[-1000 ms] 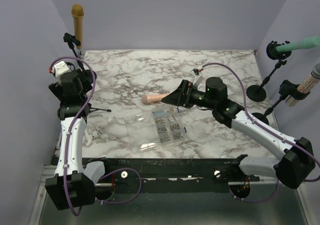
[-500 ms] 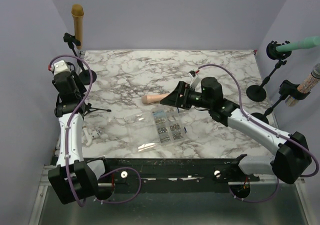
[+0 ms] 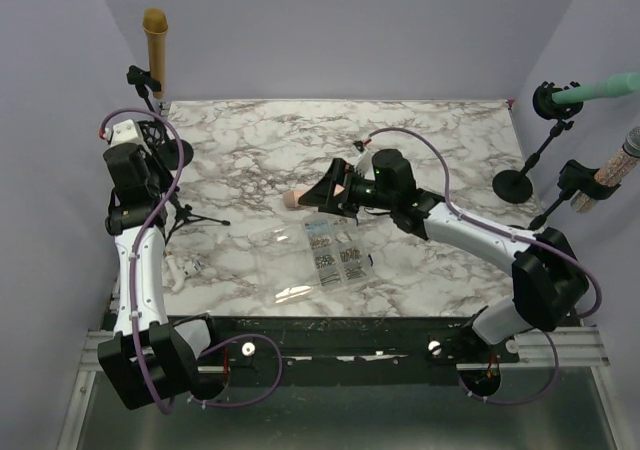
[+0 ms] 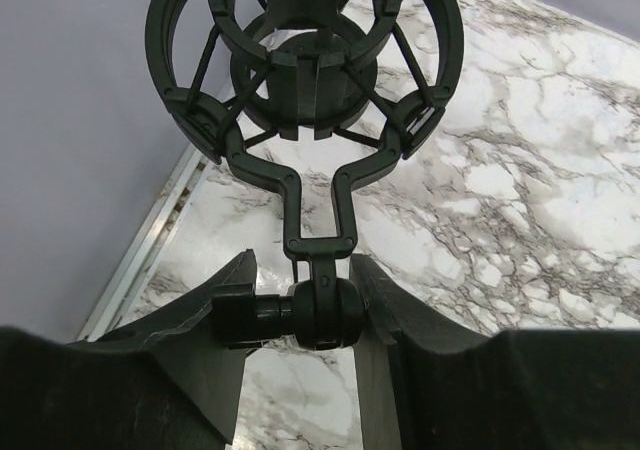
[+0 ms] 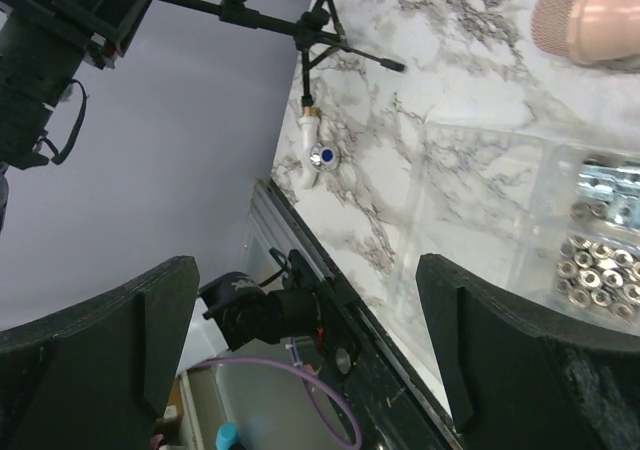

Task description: Remove the microphone from the stand

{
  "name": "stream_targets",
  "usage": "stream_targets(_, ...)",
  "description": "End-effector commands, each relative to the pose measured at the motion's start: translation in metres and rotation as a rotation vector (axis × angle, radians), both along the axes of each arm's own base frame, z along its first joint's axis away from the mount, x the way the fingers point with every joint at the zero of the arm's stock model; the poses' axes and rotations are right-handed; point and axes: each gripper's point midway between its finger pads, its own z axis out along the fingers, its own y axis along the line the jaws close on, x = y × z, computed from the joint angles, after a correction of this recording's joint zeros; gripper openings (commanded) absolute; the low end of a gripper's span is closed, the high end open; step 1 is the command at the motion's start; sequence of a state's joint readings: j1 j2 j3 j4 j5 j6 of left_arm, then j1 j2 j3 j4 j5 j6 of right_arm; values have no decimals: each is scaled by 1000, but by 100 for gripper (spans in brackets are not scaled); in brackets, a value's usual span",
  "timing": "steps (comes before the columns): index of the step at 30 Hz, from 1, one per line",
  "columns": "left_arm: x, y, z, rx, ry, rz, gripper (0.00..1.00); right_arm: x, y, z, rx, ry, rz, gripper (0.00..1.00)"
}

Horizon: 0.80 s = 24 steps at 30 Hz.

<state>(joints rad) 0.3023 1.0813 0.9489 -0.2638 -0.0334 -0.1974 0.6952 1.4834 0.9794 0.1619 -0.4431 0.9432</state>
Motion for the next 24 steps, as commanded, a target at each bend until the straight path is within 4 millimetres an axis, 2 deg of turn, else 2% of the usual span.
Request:
stream_targets(1,8,-29,27,-69,-107,-100,0,4,34,19,71,-17,42,100)
stream_targets(4,12,-38,26,-139,-115,-107,0,7,53,14,86,13,41,100)
stream_targets(7,14,-44,14,-198,-75,-72,0,14,72,7,100,74,-2,100)
stream_targets(10,17,-61,7,-212,-40,-103,0,20,95,-4,107,149,-24,100)
stream_targets(13,16,-83,8,-205,-50,-159,0,23,119,-16,138,240,-32,100)
stream_targets(16,10,-94,12,-195,-66,-183,0,31,139,-28,128,284,-46,100)
stream_targets(19,6,-104,10,-204,-70,-209,0,39,153,-35,109,309,-82,100)
stream_targets(22,3,-117,4,-190,-45,-243,0,49,162,-38,107,321,-115,95)
stream_targets(24,0,-112,-3,-174,-34,-212,0,56,165,-42,114,329,-141,95)
